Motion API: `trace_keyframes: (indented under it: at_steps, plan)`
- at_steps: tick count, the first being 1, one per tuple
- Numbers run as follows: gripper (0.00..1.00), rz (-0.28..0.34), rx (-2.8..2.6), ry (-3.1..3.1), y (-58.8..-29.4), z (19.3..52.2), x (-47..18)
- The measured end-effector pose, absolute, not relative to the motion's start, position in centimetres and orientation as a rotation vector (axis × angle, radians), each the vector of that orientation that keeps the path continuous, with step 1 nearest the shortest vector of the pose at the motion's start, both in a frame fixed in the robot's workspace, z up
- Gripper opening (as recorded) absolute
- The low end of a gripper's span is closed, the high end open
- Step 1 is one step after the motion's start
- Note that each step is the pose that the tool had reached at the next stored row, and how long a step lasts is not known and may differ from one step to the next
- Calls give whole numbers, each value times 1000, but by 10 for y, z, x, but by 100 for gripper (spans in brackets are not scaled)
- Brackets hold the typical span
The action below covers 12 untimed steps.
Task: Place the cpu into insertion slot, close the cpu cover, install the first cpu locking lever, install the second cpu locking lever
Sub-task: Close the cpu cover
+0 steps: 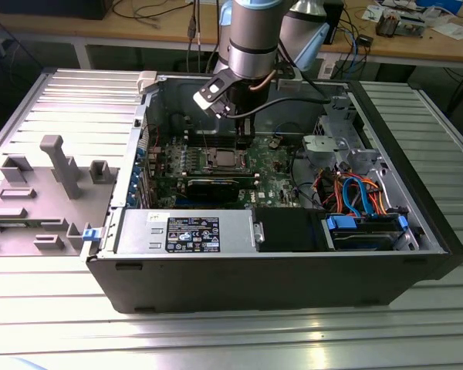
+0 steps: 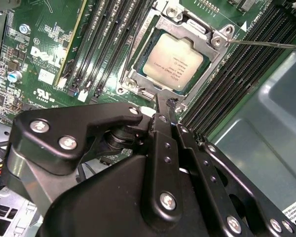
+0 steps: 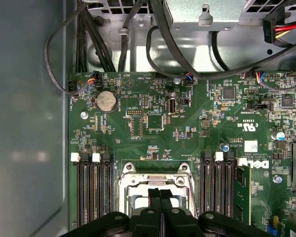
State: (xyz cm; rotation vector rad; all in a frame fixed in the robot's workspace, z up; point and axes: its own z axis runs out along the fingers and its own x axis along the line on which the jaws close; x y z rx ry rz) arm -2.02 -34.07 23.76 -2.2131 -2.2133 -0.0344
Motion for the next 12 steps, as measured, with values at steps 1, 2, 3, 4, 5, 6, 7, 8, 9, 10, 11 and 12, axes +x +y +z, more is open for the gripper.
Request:
trace_keyframes:
  at_steps: [1,2,3,4,5,6,7,8,9,10,11,12]
  plan:
    - [11,-34,-2213,-2213,-341,238,-20]
    - [11,-34,-2213,-2213,-341,237,-20]
    - [11,-34,-2213,-2213,-341,237,-21]
    - [11,-34,-2212,-2215,-341,237,-24]
    - [11,-34,-2210,-2217,-341,236,-26]
    - [11,-35,-2207,-2219,-341,234,-30]
    - [11,-35,-2205,-2221,-341,233,-32]
    - [11,-35,-2201,-2224,-341,231,-37]
    - [11,-36,-2200,-2225,-341,229,-39]
    - [11,-36,-2199,-2226,-341,228,-40]
    - [11,-36,-2198,-2227,-342,226,-41]
    - [11,-36,-2197,-2227,-342,225,-43]
